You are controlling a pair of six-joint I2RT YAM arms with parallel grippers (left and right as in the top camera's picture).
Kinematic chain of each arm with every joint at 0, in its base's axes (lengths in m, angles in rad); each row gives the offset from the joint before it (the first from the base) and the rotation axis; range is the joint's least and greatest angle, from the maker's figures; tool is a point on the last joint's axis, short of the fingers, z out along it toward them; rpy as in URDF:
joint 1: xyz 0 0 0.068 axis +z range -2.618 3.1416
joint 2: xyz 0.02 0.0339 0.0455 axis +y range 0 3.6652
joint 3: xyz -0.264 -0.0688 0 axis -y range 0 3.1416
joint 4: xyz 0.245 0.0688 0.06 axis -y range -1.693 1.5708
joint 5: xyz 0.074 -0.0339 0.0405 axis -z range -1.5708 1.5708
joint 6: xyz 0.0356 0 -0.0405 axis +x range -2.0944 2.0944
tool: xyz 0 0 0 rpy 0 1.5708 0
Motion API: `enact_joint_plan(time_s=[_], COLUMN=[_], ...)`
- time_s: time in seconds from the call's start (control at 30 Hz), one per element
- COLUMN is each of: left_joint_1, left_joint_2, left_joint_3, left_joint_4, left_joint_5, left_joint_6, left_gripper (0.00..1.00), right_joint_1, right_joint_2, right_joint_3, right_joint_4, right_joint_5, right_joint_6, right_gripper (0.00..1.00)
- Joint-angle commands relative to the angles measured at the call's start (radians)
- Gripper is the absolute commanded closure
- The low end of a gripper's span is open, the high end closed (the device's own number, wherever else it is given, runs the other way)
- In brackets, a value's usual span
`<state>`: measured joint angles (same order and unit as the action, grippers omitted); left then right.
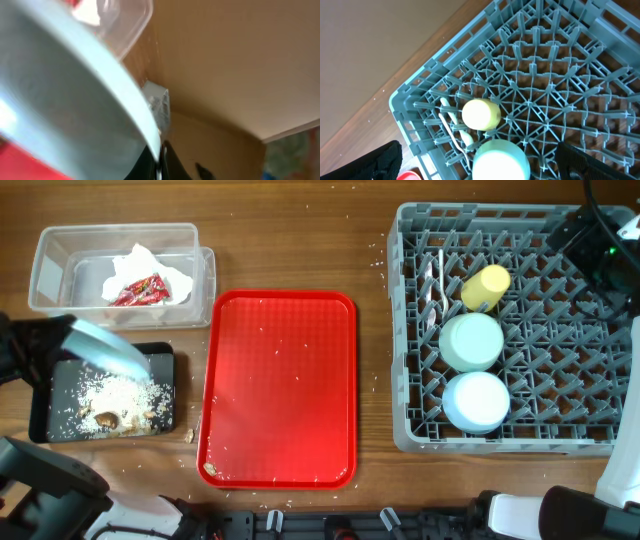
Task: Sort waste into correct bins and load items into the dishwasher rack
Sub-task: 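Set the emptied plate back down on the red tray with left gripper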
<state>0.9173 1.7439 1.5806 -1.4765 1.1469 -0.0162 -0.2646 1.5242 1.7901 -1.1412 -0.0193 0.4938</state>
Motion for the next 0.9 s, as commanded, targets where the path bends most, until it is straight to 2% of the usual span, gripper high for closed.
enact_joint_plan(time_s=[0.0, 0.1, 0.17, 0.23, 0.37, 0.47, 0.53, 0.57, 0.63, 0.67, 0.7, 0.73, 0.77, 0.87], left_joint_1=[0.011, 0.007, -0.010, -0.071, -0.296, -0.570, -0.731, -0.822, -0.991, -1.088, -1.141, -1.246, -1.292, -1.455], left_joint_2=[0.002, 0.002, -0.003, -0.028, -0.107, -0.150, -0.150, -0.148, -0.148, -0.146, -0.146, -0.142, -0.139, -0.113], left_joint_3=[0.006, 0.005, 0.004, 0.000, -0.019, -0.031, -0.032, -0.043, -0.088, -0.120, -0.137, -0.167, -0.177, -0.198], left_joint_4=[-0.073, -0.130, -0.210, -0.210, -0.209, -0.195, -0.125, -0.057, 0.109, 0.202, 0.249, 0.326, 0.360, 0.431], left_joint_5=[-0.025, -0.027, -0.026, -0.102, -0.198, -0.198, -0.200, -0.217, -0.336, -0.454, -0.528, -0.680, -0.745, -1.061], left_joint_6=[0.036, 0.041, 0.114, 0.117, 0.117, 0.117, 0.106, 0.039, -0.185, -0.327, -0.402, -0.536, -0.581, -0.752], left_gripper=[0.96, 0.96, 0.96, 0.96, 0.96, 0.96, 0.96, 0.96, 0.96, 0.96, 0.96, 0.96, 0.96, 0.96], right_joint_1=[0.002, 0.002, 0.002, 0.002, 0.002, 0.002, 0.002, 0.002, 0.002, 0.002, 0.002, 0.002, 0.002, 0.002], right_joint_2=[0.004, 0.004, 0.004, 0.004, 0.004, 0.004, 0.004, 0.004, 0.004, 0.004, 0.004, 0.004, 0.004, 0.004], right_joint_3=[0.001, 0.001, 0.001, 0.001, 0.001, 0.001, 0.001, 0.001, 0.001, 0.001, 0.001, 0.001, 0.001, 0.001], right_joint_4=[0.003, 0.003, 0.003, 0.003, 0.003, 0.003, 0.003, 0.003, 0.003, 0.003, 0.003, 0.003, 0.003, 0.003], right_joint_5=[-0.007, -0.007, -0.007, -0.007, -0.007, -0.007, -0.007, -0.007, -0.007, -0.007, -0.007, -0.007, -0.007, -0.007], right_joint_6=[0.006, 0.007, 0.006, 0.006, 0.006, 0.006, 0.006, 0.006, 0.006, 0.007, 0.006, 0.006, 0.006, 0.007], right_gripper=[0.00, 0.00, 0.00, 0.00, 0.00, 0.00, 0.00, 0.00, 0.00, 0.00, 0.00, 0.00, 0.00, 0.00])
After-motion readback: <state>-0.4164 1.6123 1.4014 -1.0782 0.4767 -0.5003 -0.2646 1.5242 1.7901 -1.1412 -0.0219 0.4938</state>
